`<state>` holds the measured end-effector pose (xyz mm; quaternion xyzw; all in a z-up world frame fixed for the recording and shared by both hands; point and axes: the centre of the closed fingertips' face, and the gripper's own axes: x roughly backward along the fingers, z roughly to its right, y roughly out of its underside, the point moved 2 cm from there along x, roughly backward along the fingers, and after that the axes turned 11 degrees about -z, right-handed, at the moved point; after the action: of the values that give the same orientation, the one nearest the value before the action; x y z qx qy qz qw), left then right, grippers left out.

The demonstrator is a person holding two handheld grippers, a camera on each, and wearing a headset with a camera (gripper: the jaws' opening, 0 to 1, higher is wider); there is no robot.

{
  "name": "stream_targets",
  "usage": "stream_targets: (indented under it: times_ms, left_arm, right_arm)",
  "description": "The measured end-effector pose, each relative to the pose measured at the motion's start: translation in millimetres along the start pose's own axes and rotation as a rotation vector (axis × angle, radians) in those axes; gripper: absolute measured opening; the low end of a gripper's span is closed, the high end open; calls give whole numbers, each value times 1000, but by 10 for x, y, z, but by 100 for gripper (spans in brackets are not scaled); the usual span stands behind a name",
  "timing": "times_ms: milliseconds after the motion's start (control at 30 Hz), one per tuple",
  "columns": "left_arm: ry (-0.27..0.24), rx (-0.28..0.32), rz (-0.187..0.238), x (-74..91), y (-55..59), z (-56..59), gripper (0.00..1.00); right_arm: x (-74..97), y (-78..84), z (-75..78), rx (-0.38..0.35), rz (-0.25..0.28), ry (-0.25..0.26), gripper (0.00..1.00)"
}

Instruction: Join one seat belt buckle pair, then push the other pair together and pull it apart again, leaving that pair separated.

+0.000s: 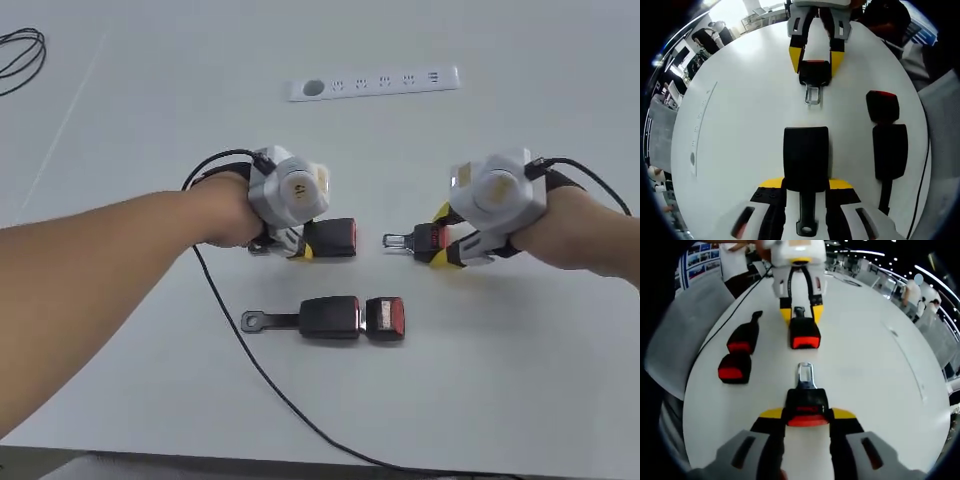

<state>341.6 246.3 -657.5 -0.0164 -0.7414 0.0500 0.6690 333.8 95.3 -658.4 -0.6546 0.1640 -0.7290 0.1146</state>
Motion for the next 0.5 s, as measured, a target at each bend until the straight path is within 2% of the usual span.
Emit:
stream_targets:
  times_ms: [200, 500]
  left_arm:
    - [1, -10, -2, -9, 3, -9, 30]
    - [5, -12, -2, -11, 2, -12, 30]
  right_arm:
    - [-69, -164, 11, 3, 8, 6, 34]
    - [-120, -283, -3, 34, 3, 18, 34]
